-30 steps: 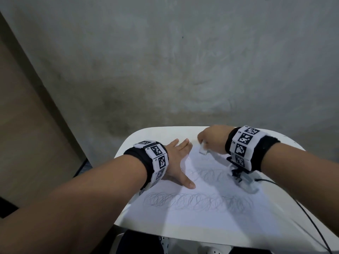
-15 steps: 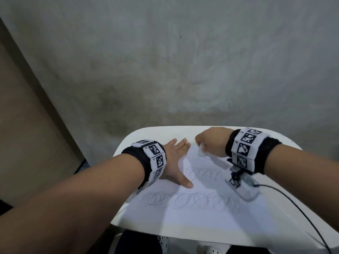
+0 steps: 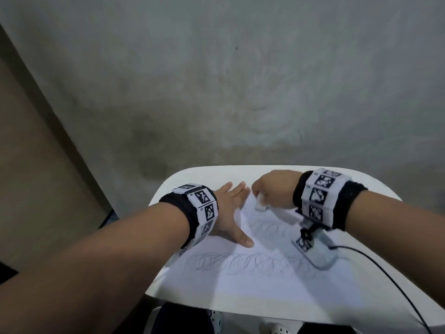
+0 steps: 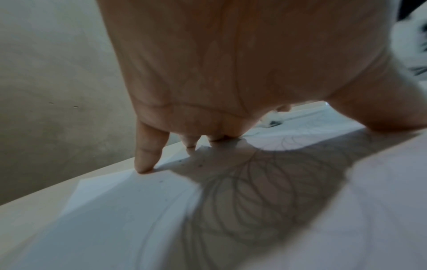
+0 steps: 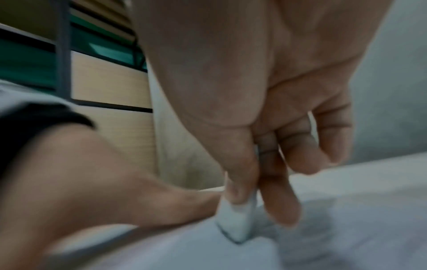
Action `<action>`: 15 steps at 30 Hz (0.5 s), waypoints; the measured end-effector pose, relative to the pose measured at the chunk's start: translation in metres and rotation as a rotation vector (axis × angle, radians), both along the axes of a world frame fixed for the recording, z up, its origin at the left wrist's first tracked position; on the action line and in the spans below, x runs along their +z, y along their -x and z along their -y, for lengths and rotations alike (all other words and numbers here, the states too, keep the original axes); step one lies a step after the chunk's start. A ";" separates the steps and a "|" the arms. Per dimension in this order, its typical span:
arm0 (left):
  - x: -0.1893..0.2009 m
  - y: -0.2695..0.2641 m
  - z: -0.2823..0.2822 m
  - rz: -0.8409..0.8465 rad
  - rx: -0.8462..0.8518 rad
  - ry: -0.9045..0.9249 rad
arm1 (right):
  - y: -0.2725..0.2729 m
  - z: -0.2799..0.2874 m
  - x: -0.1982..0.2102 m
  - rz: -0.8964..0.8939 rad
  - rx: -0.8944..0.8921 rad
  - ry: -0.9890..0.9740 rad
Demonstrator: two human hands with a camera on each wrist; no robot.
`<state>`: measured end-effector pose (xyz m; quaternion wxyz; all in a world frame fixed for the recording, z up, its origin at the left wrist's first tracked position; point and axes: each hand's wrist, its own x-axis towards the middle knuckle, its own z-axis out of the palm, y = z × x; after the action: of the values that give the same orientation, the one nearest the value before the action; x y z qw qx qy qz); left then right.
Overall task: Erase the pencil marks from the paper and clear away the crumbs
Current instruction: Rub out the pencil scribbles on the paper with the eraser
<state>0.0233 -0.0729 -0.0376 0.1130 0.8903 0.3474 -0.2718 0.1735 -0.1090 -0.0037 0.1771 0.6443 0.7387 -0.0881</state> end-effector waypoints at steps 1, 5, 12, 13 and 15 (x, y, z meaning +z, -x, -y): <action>-0.001 0.000 -0.001 -0.003 0.012 0.000 | -0.003 -0.004 0.004 0.022 -0.030 -0.011; -0.003 0.000 -0.001 0.023 0.014 -0.001 | 0.007 -0.009 -0.005 0.125 0.035 -0.026; -0.004 0.001 -0.002 0.022 0.017 0.002 | -0.004 -0.013 0.000 0.126 -0.004 -0.035; -0.004 0.001 -0.002 0.028 0.012 0.000 | 0.003 -0.010 -0.001 0.122 0.043 -0.018; -0.004 0.001 -0.001 0.022 0.005 -0.007 | 0.002 -0.011 -0.002 0.095 0.025 -0.010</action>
<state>0.0226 -0.0718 -0.0413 0.1144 0.8929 0.3492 -0.2604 0.1714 -0.0984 -0.0052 0.2096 0.6396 0.7378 -0.0515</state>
